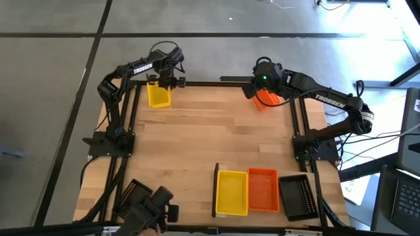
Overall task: Stack baskets on shelf by color
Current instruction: Stack the yellow bin on top of the yellow bin
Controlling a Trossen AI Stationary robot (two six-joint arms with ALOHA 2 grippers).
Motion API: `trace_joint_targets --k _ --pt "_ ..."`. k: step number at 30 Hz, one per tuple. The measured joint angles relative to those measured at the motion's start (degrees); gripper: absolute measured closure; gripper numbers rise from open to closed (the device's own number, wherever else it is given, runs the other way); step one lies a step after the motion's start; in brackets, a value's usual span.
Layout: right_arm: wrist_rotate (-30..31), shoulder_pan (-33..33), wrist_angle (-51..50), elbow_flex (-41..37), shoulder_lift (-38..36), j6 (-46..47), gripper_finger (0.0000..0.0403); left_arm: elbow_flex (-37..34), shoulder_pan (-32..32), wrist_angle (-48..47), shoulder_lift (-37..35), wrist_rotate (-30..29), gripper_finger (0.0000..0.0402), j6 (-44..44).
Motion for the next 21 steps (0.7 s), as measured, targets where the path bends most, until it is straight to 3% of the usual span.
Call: trace_joint_targets --k 21 --pt "-0.1 0.0 -0.1 0.0 0.0 -3.0 0.0306 0.0 0.3 1.6 0.0 -3.7 0.0320 -6.2"
